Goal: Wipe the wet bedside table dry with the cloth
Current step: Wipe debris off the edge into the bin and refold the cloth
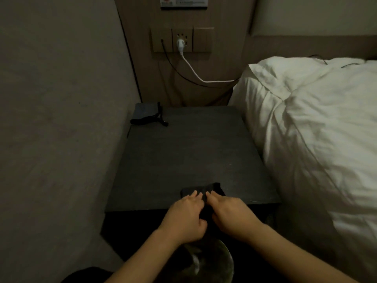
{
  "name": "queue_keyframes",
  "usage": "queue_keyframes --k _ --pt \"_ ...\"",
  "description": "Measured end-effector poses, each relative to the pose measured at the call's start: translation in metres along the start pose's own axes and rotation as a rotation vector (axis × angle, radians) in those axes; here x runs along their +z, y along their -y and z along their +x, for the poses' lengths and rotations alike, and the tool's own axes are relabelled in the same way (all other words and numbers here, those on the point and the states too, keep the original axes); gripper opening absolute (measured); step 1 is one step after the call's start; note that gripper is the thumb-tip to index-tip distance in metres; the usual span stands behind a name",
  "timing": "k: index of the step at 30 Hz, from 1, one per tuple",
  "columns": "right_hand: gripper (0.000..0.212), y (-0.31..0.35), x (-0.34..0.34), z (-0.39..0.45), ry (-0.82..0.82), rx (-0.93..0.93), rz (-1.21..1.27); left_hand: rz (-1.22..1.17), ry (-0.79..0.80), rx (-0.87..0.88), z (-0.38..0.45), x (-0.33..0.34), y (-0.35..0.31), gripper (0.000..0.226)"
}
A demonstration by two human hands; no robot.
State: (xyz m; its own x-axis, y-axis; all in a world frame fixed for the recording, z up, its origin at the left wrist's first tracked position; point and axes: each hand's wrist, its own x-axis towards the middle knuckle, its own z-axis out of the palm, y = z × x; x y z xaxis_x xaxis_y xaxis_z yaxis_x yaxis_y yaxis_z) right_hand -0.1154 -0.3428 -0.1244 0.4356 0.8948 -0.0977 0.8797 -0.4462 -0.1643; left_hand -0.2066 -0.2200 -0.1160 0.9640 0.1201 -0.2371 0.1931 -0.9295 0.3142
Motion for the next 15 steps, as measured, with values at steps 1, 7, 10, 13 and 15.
queue_keyframes --k 1,7,10,13,15 --pt "0.043 0.003 0.004 -0.005 -0.047 -0.039 -0.007 0.001 0.002 0.007 -0.005 0.001 0.001 0.064" --pt "0.035 0.018 0.006 -0.010 0.043 -0.064 -0.029 -0.220 -0.207 -0.048 -0.029 0.012 0.011 0.022" --pt "0.037 0.019 0.004 -0.007 0.082 -0.029 -0.044 -0.545 -0.517 -0.365 -0.031 0.024 0.016 0.014" --pt "0.037 0.018 0.008 -0.009 0.074 -0.023 -0.020 -0.610 -0.656 -0.583 -0.023 0.027 0.022 0.009" --pt "0.032 0.012 0.016 -0.010 0.005 -0.083 -0.054 -0.504 -0.657 -0.520 -0.011 0.022 0.026 0.021"
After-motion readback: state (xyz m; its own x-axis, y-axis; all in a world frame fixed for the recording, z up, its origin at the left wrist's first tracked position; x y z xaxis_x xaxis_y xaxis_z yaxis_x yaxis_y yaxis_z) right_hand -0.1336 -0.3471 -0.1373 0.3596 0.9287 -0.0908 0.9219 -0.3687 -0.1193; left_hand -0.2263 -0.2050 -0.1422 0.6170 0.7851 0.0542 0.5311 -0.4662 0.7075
